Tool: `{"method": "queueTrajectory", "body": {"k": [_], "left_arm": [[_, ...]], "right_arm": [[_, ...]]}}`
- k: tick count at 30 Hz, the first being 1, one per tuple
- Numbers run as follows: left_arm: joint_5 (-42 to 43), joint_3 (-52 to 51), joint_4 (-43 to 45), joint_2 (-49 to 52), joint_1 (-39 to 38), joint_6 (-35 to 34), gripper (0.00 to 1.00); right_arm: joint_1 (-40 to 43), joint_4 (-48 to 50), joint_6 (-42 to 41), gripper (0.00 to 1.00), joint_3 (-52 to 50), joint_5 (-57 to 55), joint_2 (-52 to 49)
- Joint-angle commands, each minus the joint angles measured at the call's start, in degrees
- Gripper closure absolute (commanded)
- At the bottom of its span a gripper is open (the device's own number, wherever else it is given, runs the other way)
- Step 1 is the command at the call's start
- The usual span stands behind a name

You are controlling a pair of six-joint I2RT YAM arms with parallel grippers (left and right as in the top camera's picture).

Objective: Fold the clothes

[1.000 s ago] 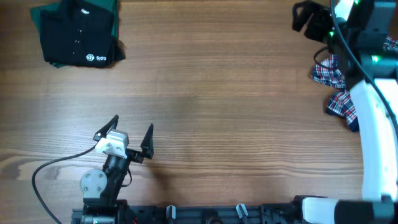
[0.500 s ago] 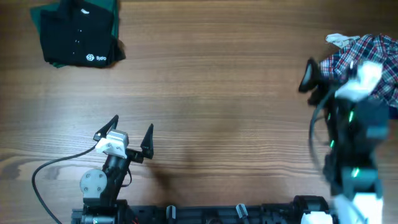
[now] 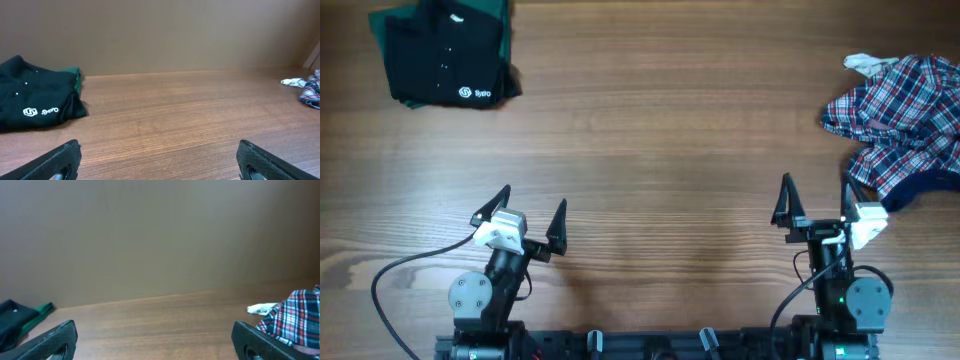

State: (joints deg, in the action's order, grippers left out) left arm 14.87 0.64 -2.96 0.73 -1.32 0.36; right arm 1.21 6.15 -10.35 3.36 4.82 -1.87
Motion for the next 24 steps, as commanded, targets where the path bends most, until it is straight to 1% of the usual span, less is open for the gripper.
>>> {"method": "queueTrajectory", "body": {"k": [1, 7, 11, 24], "left_arm": [[-0.52, -0.33, -0.09, -0.57, 0.48, 0.70, 0.00], [-0.52, -0.33, -0.09, -0.57, 0.48, 0.72, 0.00], [-0.55, -0.33, -0.09, -0.57, 0.48, 0.70, 0.00], [-0.55, -0.33, -0.09, -0.57, 0.48, 0.70, 0.00]], "right_arm": [[-0.28, 0.28, 7.23, 0.00, -1.99, 4.46, 1.68], [0.31, -1.27, 5.92, 0.00, -3.06, 3.32, 1.68], [0.31, -5.73, 6.56, 0.00, -3.06, 2.34, 1.68], [0.31, -5.68, 7.28, 0.00, -3.06, 2.29, 1.66]]}}
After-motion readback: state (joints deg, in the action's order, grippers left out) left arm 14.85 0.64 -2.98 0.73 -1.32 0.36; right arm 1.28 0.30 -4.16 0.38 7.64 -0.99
